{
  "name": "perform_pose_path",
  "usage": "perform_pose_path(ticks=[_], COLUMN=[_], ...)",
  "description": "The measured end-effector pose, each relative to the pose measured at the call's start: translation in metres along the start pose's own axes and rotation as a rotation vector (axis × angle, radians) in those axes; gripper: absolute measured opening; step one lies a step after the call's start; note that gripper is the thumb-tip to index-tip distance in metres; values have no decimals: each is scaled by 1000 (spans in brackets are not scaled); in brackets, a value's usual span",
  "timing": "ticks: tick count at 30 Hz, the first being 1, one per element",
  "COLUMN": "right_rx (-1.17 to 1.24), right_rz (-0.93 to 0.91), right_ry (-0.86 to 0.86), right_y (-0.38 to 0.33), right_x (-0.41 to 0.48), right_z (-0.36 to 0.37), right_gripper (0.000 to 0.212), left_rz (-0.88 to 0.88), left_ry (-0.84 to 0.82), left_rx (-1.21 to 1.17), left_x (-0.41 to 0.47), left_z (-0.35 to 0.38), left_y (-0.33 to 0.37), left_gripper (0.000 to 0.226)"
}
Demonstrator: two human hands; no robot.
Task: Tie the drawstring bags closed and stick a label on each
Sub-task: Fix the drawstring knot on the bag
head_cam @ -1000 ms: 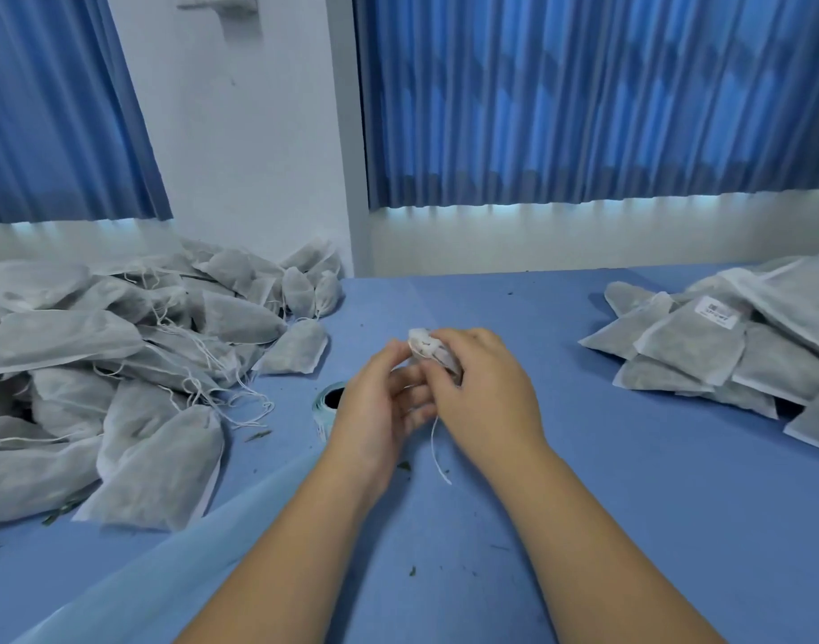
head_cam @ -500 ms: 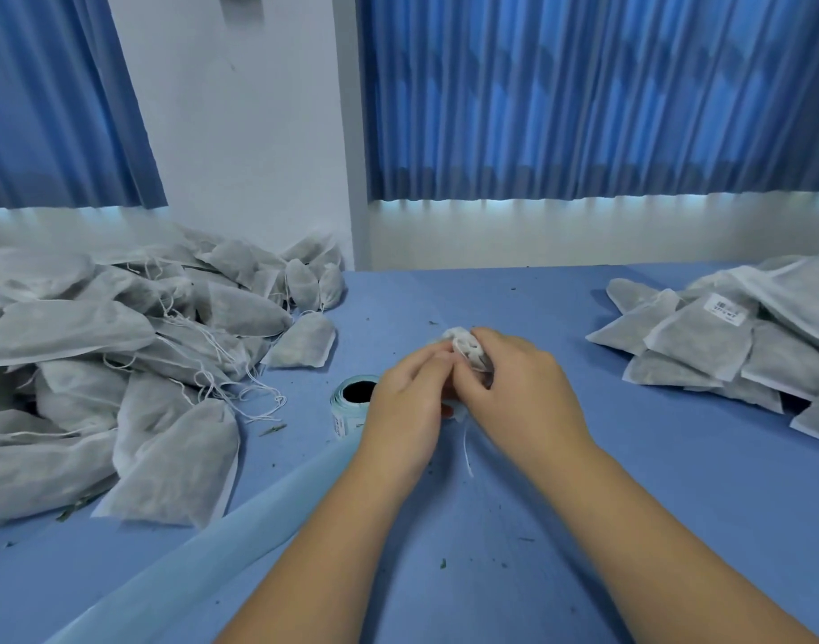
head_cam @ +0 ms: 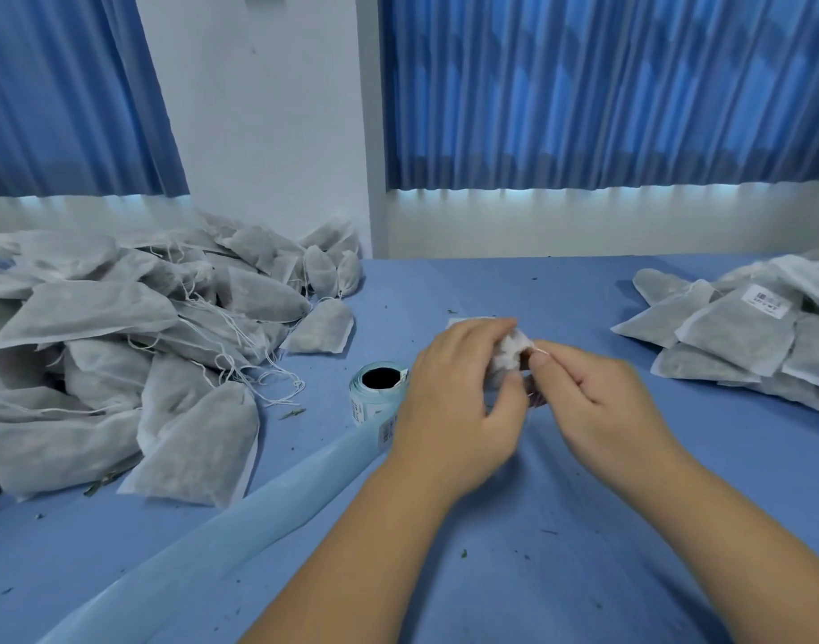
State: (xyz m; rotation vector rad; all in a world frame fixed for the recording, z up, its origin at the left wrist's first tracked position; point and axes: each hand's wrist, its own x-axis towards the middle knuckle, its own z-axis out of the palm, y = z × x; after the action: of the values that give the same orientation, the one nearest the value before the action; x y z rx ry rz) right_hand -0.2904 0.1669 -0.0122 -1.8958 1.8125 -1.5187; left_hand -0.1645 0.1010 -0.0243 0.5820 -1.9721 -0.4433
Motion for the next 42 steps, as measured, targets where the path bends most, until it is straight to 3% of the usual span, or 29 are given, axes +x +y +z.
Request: perform_pose_path(ticks=[2,8,15,19,22,29,33,38,42], right_rx=[42,130,388,606,710,591,402,242,225], right_rz=[37,107,401,396,379,352,296,162,111], right_ry=[-51,-115,-306,-387,-386,-200,-100,-133,-192], right_y=[-1,-9,-9,-7,-3,-1,-5,-14,-19], right_x=[-1,-1,4,3,2,3,0,-5,-7], right_z=[1,-9,-37,-49,-52,-39,-27,-23,-26], right_gripper=[31,35,34,21,20,17,12,13,17], left_rz=[-27,-35,-189,-218,-234,-342,-450,-466,-294], left_ry=[-65,-155,-203,-237,-265,-265,-126,11,-83], left_rx=[1,-29,-150,-163,-187,-426,-528,-441,-162], left_x=[-2,-3,-6,-5,-5,1,3,4,2], left_z=[1,-2,-9,-14,-17,-27,-26,-24,-22], left_y=[4,8,12,16,21,38,38,34,33], left_gripper=[49,30,24,6,14,21,22,37,20])
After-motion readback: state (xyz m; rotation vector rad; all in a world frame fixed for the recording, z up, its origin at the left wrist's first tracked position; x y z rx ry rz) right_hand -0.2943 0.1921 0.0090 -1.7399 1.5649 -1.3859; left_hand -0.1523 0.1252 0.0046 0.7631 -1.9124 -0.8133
